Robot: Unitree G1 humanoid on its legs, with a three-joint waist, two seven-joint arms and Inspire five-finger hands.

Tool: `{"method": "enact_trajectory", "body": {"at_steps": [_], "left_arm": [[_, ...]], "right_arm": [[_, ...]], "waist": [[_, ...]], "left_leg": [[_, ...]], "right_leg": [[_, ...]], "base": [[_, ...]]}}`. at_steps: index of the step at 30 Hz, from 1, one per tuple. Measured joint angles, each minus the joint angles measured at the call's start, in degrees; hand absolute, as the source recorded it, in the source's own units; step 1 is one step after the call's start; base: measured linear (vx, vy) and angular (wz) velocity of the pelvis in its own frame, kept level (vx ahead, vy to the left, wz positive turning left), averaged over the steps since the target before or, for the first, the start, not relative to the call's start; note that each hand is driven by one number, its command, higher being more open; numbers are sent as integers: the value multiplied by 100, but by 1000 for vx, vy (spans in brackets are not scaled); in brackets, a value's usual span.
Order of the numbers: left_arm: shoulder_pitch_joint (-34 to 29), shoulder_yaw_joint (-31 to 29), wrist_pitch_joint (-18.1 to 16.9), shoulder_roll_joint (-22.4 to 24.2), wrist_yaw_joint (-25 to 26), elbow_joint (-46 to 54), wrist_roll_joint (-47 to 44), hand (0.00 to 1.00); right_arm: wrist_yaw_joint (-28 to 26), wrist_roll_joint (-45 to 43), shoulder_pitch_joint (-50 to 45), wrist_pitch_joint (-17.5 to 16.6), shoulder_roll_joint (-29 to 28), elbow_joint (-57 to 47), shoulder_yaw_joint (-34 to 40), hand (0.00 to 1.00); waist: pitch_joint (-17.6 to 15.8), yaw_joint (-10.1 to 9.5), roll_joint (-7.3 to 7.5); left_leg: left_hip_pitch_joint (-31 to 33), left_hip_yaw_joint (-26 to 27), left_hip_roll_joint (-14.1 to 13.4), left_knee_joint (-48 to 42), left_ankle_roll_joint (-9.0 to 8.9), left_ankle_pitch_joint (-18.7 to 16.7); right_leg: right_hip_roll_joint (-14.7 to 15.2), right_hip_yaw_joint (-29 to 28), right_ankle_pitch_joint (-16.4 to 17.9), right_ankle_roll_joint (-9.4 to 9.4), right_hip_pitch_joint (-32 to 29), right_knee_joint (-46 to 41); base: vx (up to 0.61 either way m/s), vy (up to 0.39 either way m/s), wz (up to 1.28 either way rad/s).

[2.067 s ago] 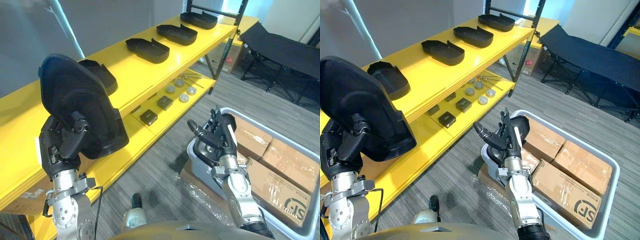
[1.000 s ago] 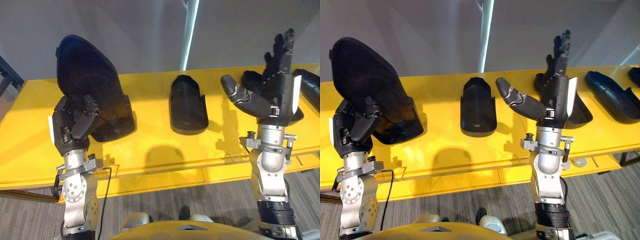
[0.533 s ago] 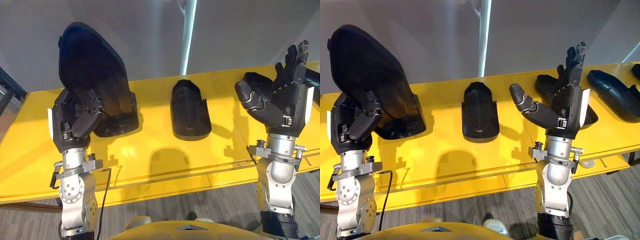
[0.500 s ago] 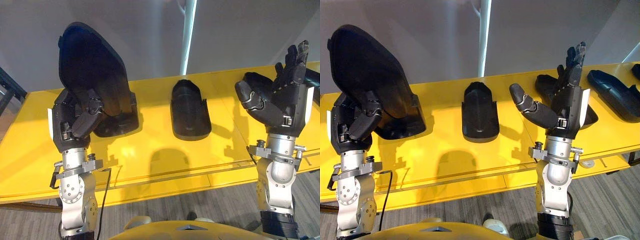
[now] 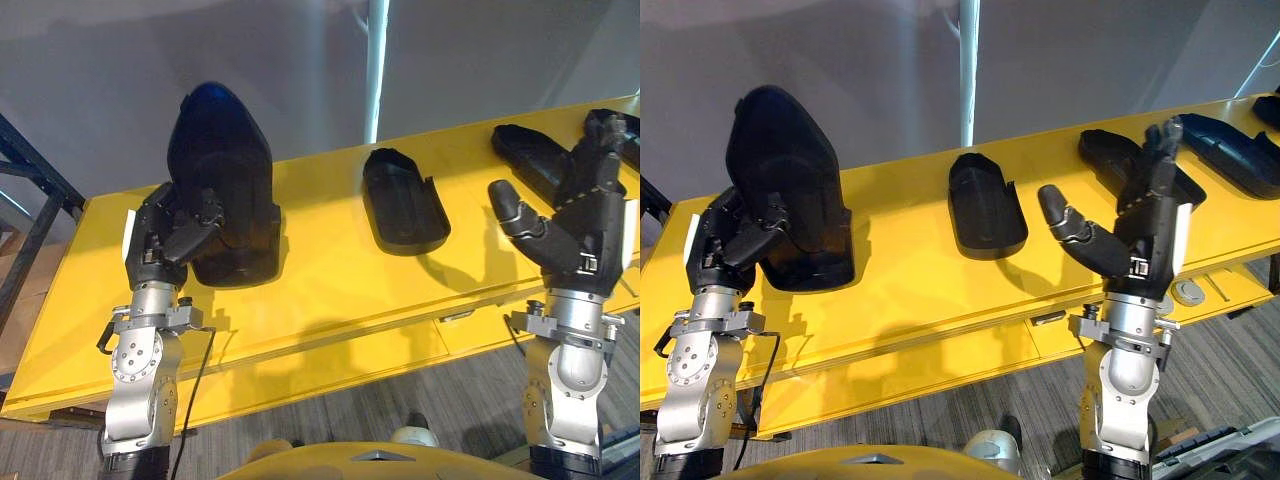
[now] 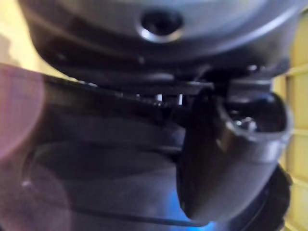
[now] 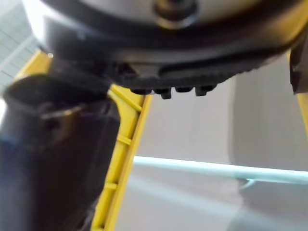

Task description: Walk over and take three plastic housings, then place them on the shelf

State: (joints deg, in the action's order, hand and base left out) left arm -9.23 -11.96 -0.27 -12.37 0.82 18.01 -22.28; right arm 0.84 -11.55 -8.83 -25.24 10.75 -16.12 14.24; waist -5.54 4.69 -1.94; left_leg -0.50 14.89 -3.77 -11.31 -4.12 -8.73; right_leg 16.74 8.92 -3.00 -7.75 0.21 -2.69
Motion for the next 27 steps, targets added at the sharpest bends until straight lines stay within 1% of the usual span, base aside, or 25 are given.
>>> {"method": "enact_trajectory", "body": {"at_steps": [2,3,4,5,6,8,9,10,11,13,15,16,17,18,22,27], "left_arm": [[22,61,355,24,14,-55,-390,0],[64,94,422,24,35,-108,-549,0],[285,181,503,24,60,-356,-906,0],[628,278,565,19,85,-718,-1216,0],[808,329,575,18,115,-928,-1376,0],[1467,545,581,-2,312,-1753,-1718,0],[1627,590,599,-18,346,-1957,-1807,0],[1927,675,644,-69,432,-2305,-1862,0],[2038,695,660,-106,460,-2430,-1892,0],[2455,791,746,-221,588,-2818,-2042,0],[2697,833,809,-221,697,-3085,-2034,0],[2837,834,806,-226,750,-3186,-2012,0],[3133,834,813,-258,827,-3441,-2010,0],[3252,834,822,-287,877,-3595,-2008,0],[3851,833,837,-580,1123,-4339,-1728,0],[4106,829,925,-660,1310,-4678,-817,0]], "right_arm": [[-32,4,13,174,5,7,-172,100],[-32,6,14,249,6,9,-192,100],[-30,3,19,363,18,20,-197,100],[-28,-2,57,419,59,73,-198,100],[-30,-4,95,454,87,98,-201,100],[-29,-12,298,466,246,225,-287,100],[-31,-14,349,466,296,240,-314,100],[-40,-15,460,466,353,241,-378,100],[-47,-16,536,466,356,240,-414,100],[-100,-29,786,464,365,238,-510,100],[-138,-57,850,465,447,239,-601,100],[-166,-57,857,465,496,239,-618,100],[-195,-57,871,465,532,259,-666,100],[-205,-58,894,466,532,281,-708,100],[-280,-64,966,466,532,343,-823,100],[-325,-68,966,466,531,343,-835,100]], "waist": [[-26,-24,-77],[-18,-29,-90],[-17,-48,-96],[-19,-47,-98],[-21,-37,-96],[-45,62,-80],[-57,85,-73],[-99,141,-53],[-143,176,-43],[-336,274,16],[-431,333,6],[-480,334,-21],[-521,333,-72],[-528,340,-87],[-546,364,-102],[-564,418,-107]], "left_leg": [[16,-6,-142,13,-54,53],[22,-10,-180,28,-82,69],[14,-21,-207,66,-131,98],[8,-38,-276,94,-164,118],[0,-39,-286,113,-178,128],[-15,-25,-287,172,-181,161],[-13,-5,-286,171,-181,161],[-2,33,-280,172,-180,161],[-1,54,-280,173,-180,161],[15,123,-278,170,-162,171],[37,139,-279,175,-154,179],[41,146,-279,175,-154,183],[47,149,-280,181,-160,196],[45,154,-285,193,-167,209],[2,208,-341,332,-217,299],[-29,229,-379,355,-238,318]], "right_leg": [[-136,43,-59,-86,-11,35],[-179,53,-70,-93,-10,67],[-240,61,-72,-94,-9,93],[-288,88,-74,-92,-9,94],[-304,94,-76,-90,-9,95],[-314,78,-88,-72,-25,96],[-307,52,-90,-73,-38,96],[-300,18,-105,-75,-71,97],[-302,0,-114,-69,-83,97],[-306,-73,-142,-72,-128,126],[-319,-92,-183,-76,-129,188],[-328,-102,-185,-77,-137,187],[-348,-105,-185,-77,-145,187],[-360,-111,-186,-77,-152,187],[-438,-153,-201,-55,-203,188],[-485,-178,-202,-52,-199,188]], "base": [[73,-68,2],[93,-89,1],[79,-84,3],[66,-78,2],[17,-43,2],[-9,-3,-2],[-34,5,-11],[-42,9,-13],[-68,9,-19],[-77,-2,-14],[-52,-7,-4],[-40,-8,-3],[0,0,0],[-15,-14,-4],[-3,-31,-6],[-7,-9,-2]]}}
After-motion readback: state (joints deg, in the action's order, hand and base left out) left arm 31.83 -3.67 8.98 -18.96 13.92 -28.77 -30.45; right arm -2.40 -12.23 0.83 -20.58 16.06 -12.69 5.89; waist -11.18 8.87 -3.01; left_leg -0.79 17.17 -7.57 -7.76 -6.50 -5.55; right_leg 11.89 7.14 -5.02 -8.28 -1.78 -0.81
